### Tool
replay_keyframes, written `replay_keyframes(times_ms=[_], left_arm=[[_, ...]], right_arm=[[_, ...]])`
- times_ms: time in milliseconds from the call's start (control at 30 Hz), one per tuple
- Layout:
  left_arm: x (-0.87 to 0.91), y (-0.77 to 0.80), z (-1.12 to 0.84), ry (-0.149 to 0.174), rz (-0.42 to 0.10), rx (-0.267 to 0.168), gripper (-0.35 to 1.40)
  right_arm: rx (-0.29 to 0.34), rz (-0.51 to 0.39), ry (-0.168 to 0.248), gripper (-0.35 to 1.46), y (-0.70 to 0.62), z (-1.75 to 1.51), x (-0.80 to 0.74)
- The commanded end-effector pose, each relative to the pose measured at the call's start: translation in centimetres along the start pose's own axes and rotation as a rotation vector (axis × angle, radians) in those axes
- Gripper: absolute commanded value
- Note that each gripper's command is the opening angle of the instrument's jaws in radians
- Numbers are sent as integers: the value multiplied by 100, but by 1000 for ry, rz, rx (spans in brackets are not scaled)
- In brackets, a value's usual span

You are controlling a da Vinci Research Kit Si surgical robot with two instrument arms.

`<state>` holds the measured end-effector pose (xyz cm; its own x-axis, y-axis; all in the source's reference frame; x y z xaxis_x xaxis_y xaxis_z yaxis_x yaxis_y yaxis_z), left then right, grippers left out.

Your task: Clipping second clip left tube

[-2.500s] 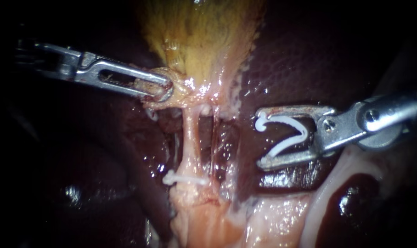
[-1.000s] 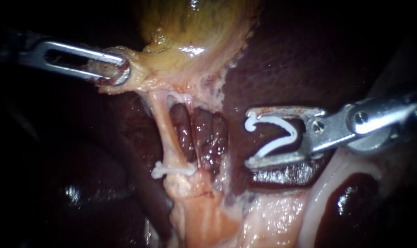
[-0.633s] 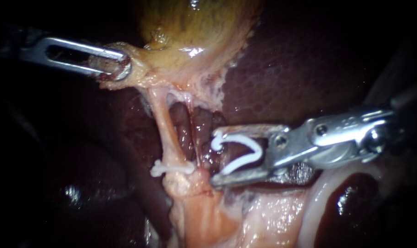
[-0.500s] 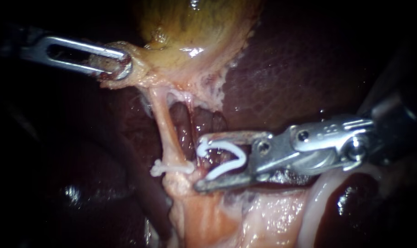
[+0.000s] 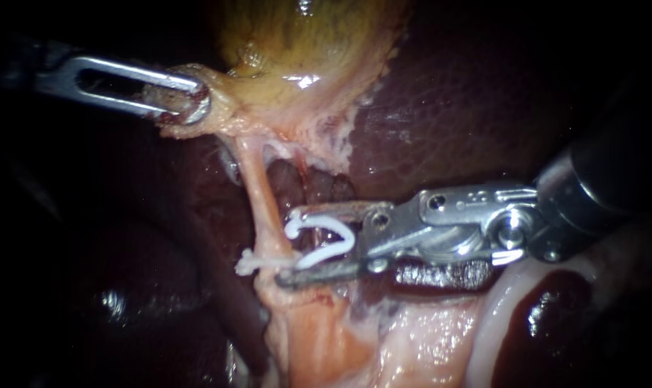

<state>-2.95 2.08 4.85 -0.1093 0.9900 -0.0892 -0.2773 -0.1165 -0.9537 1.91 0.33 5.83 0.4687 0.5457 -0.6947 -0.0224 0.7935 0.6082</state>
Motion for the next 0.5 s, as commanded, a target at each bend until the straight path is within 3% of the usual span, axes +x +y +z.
replay_keyframes(times_ms=[33, 133, 233, 500], left_arm=[[0, 1, -1, 0, 1, 1, -35], [0, 2, 0, 1, 0, 1, -35], [0, 2, 0, 1, 0, 1, -35], [0, 3, 0, 1, 0, 2, -35]], right_arm=[[-1, 3, -1, 49, 4, 1, -3], [3, 12, 4, 49, 13, 5, -10], [25, 40, 34, 49, 19, 9, -12], [103, 91, 100, 49, 19, 30, 2]])
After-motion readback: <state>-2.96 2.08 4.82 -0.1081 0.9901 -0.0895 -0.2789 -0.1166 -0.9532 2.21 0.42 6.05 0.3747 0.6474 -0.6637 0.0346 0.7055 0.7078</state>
